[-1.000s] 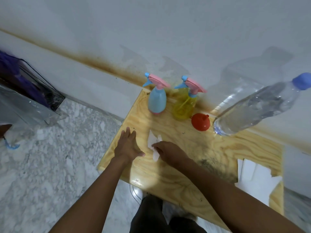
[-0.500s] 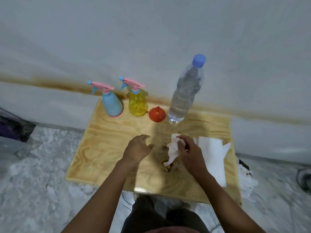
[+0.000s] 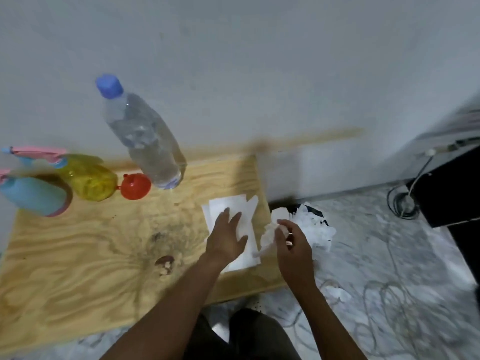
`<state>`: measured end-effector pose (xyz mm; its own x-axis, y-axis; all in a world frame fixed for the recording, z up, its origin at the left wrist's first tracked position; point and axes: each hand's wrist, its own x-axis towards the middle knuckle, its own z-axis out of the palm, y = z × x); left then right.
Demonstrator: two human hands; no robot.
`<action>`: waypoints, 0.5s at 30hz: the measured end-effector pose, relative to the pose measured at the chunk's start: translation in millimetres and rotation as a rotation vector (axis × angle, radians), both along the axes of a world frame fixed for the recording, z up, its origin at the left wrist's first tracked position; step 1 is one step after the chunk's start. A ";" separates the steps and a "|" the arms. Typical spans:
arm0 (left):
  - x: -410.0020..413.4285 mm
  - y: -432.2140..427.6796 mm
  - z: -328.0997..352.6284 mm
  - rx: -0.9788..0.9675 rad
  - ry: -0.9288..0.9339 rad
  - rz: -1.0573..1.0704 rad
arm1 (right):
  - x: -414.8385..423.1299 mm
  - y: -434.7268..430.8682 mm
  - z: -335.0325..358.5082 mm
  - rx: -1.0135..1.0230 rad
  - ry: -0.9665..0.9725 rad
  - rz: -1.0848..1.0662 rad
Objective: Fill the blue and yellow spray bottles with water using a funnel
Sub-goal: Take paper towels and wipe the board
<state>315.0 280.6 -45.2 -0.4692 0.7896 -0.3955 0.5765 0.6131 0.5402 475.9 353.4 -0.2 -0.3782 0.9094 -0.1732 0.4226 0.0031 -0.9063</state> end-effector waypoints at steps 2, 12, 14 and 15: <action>3.1 9.5 -4.0 -0.069 0.006 0.015 | 15.0 13.3 -7.2 0.006 -0.012 -0.020; -2.1 35.9 2.9 -0.190 0.150 -0.031 | 72.0 115.1 -60.5 0.146 -0.257 0.013; -4.4 40.2 2.7 -0.211 0.137 -0.016 | 75.5 143.0 -69.8 0.173 -0.331 0.017; -5.4 41.9 2.8 -0.217 0.127 -0.006 | 76.9 156.0 -74.2 0.172 -0.364 0.018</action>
<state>309.6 322.5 -42.4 -0.5218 0.6956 -0.4938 0.6352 0.7033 0.3193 552.9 509.4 -74.4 -0.3363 0.9305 -0.1450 0.7145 0.1518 -0.6830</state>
